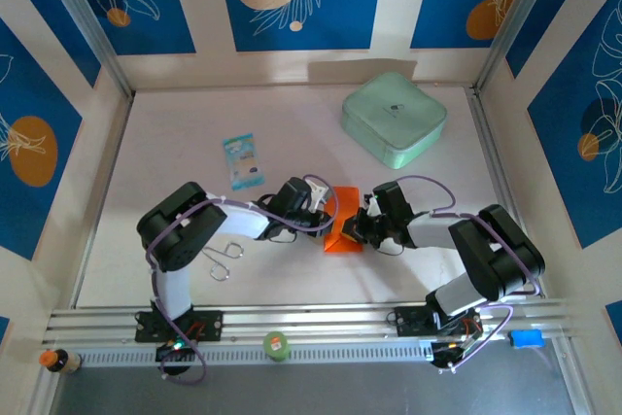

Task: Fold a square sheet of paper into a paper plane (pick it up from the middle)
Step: Fold the triangle a second time at the center of the table.

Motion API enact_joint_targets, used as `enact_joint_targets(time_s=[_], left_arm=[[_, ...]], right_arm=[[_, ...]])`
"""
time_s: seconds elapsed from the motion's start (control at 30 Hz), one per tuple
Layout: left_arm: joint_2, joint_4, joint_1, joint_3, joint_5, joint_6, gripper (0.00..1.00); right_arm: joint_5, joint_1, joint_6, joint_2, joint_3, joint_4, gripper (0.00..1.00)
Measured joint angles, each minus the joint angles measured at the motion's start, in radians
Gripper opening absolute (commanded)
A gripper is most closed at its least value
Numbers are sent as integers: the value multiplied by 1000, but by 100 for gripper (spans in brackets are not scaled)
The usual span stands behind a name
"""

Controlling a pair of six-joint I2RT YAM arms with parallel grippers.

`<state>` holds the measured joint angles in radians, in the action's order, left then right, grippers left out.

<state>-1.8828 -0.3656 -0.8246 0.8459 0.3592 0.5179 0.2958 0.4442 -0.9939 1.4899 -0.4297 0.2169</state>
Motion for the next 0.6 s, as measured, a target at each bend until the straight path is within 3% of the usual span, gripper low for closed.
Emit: enact_joint_targets(time_s=[0.27, 0.6], left_arm=[[0, 11, 0, 4, 0, 0, 10], [-2, 26, 0, 14, 1, 0, 10]], right_arm=[[5, -49, 33, -76, -53, -42, 0], [-8, -79, 48, 20, -43, -29, 0]])
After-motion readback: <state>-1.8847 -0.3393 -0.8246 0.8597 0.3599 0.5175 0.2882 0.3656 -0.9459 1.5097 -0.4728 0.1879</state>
